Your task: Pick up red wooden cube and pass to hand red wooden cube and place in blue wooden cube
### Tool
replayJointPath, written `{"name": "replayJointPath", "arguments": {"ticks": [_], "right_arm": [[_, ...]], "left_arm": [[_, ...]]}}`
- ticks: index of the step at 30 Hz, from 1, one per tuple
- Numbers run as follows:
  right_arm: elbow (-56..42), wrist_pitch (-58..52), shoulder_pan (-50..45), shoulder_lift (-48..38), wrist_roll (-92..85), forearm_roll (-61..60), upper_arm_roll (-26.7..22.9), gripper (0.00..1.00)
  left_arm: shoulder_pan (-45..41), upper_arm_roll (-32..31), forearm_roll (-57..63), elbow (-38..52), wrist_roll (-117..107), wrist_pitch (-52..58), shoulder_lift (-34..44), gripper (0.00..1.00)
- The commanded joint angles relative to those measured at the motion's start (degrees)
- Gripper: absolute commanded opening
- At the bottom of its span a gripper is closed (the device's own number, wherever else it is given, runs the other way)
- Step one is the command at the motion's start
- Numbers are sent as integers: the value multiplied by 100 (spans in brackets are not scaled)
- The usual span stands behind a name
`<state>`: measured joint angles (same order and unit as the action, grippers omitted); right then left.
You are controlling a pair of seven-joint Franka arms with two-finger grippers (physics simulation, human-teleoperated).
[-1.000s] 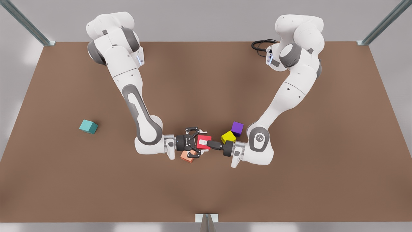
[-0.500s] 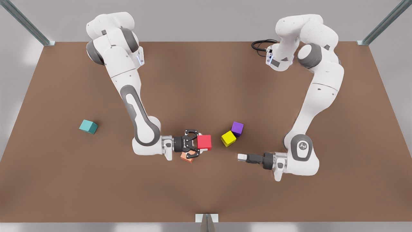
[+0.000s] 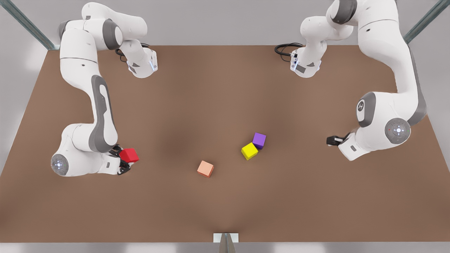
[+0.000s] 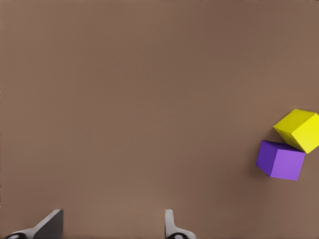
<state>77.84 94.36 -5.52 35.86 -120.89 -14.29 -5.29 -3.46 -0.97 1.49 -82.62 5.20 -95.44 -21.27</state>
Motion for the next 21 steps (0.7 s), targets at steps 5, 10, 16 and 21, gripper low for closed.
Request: {"name": "replayJointPath", "arguments": {"ticks": [5, 10, 16, 21], "right_arm": [[1399, 933, 447, -614, 891, 602, -60, 71], [2947, 2701, 482, -1283, 874, 822, -403, 73], [3211, 3106, 719, -1345, 259, 1147, -807, 73], [3923, 3519, 798, -1714, 153, 1165, -825, 74]], "left_arm": [[-119, -192, -44, 651, -810, 281, -52, 100], [-119, -386, -105, 651, -819, 237, -61, 100], [48, -377, -97, 659, -819, 237, -70, 100], [56, -377, -97, 659, -810, 228, -70, 100]]}}
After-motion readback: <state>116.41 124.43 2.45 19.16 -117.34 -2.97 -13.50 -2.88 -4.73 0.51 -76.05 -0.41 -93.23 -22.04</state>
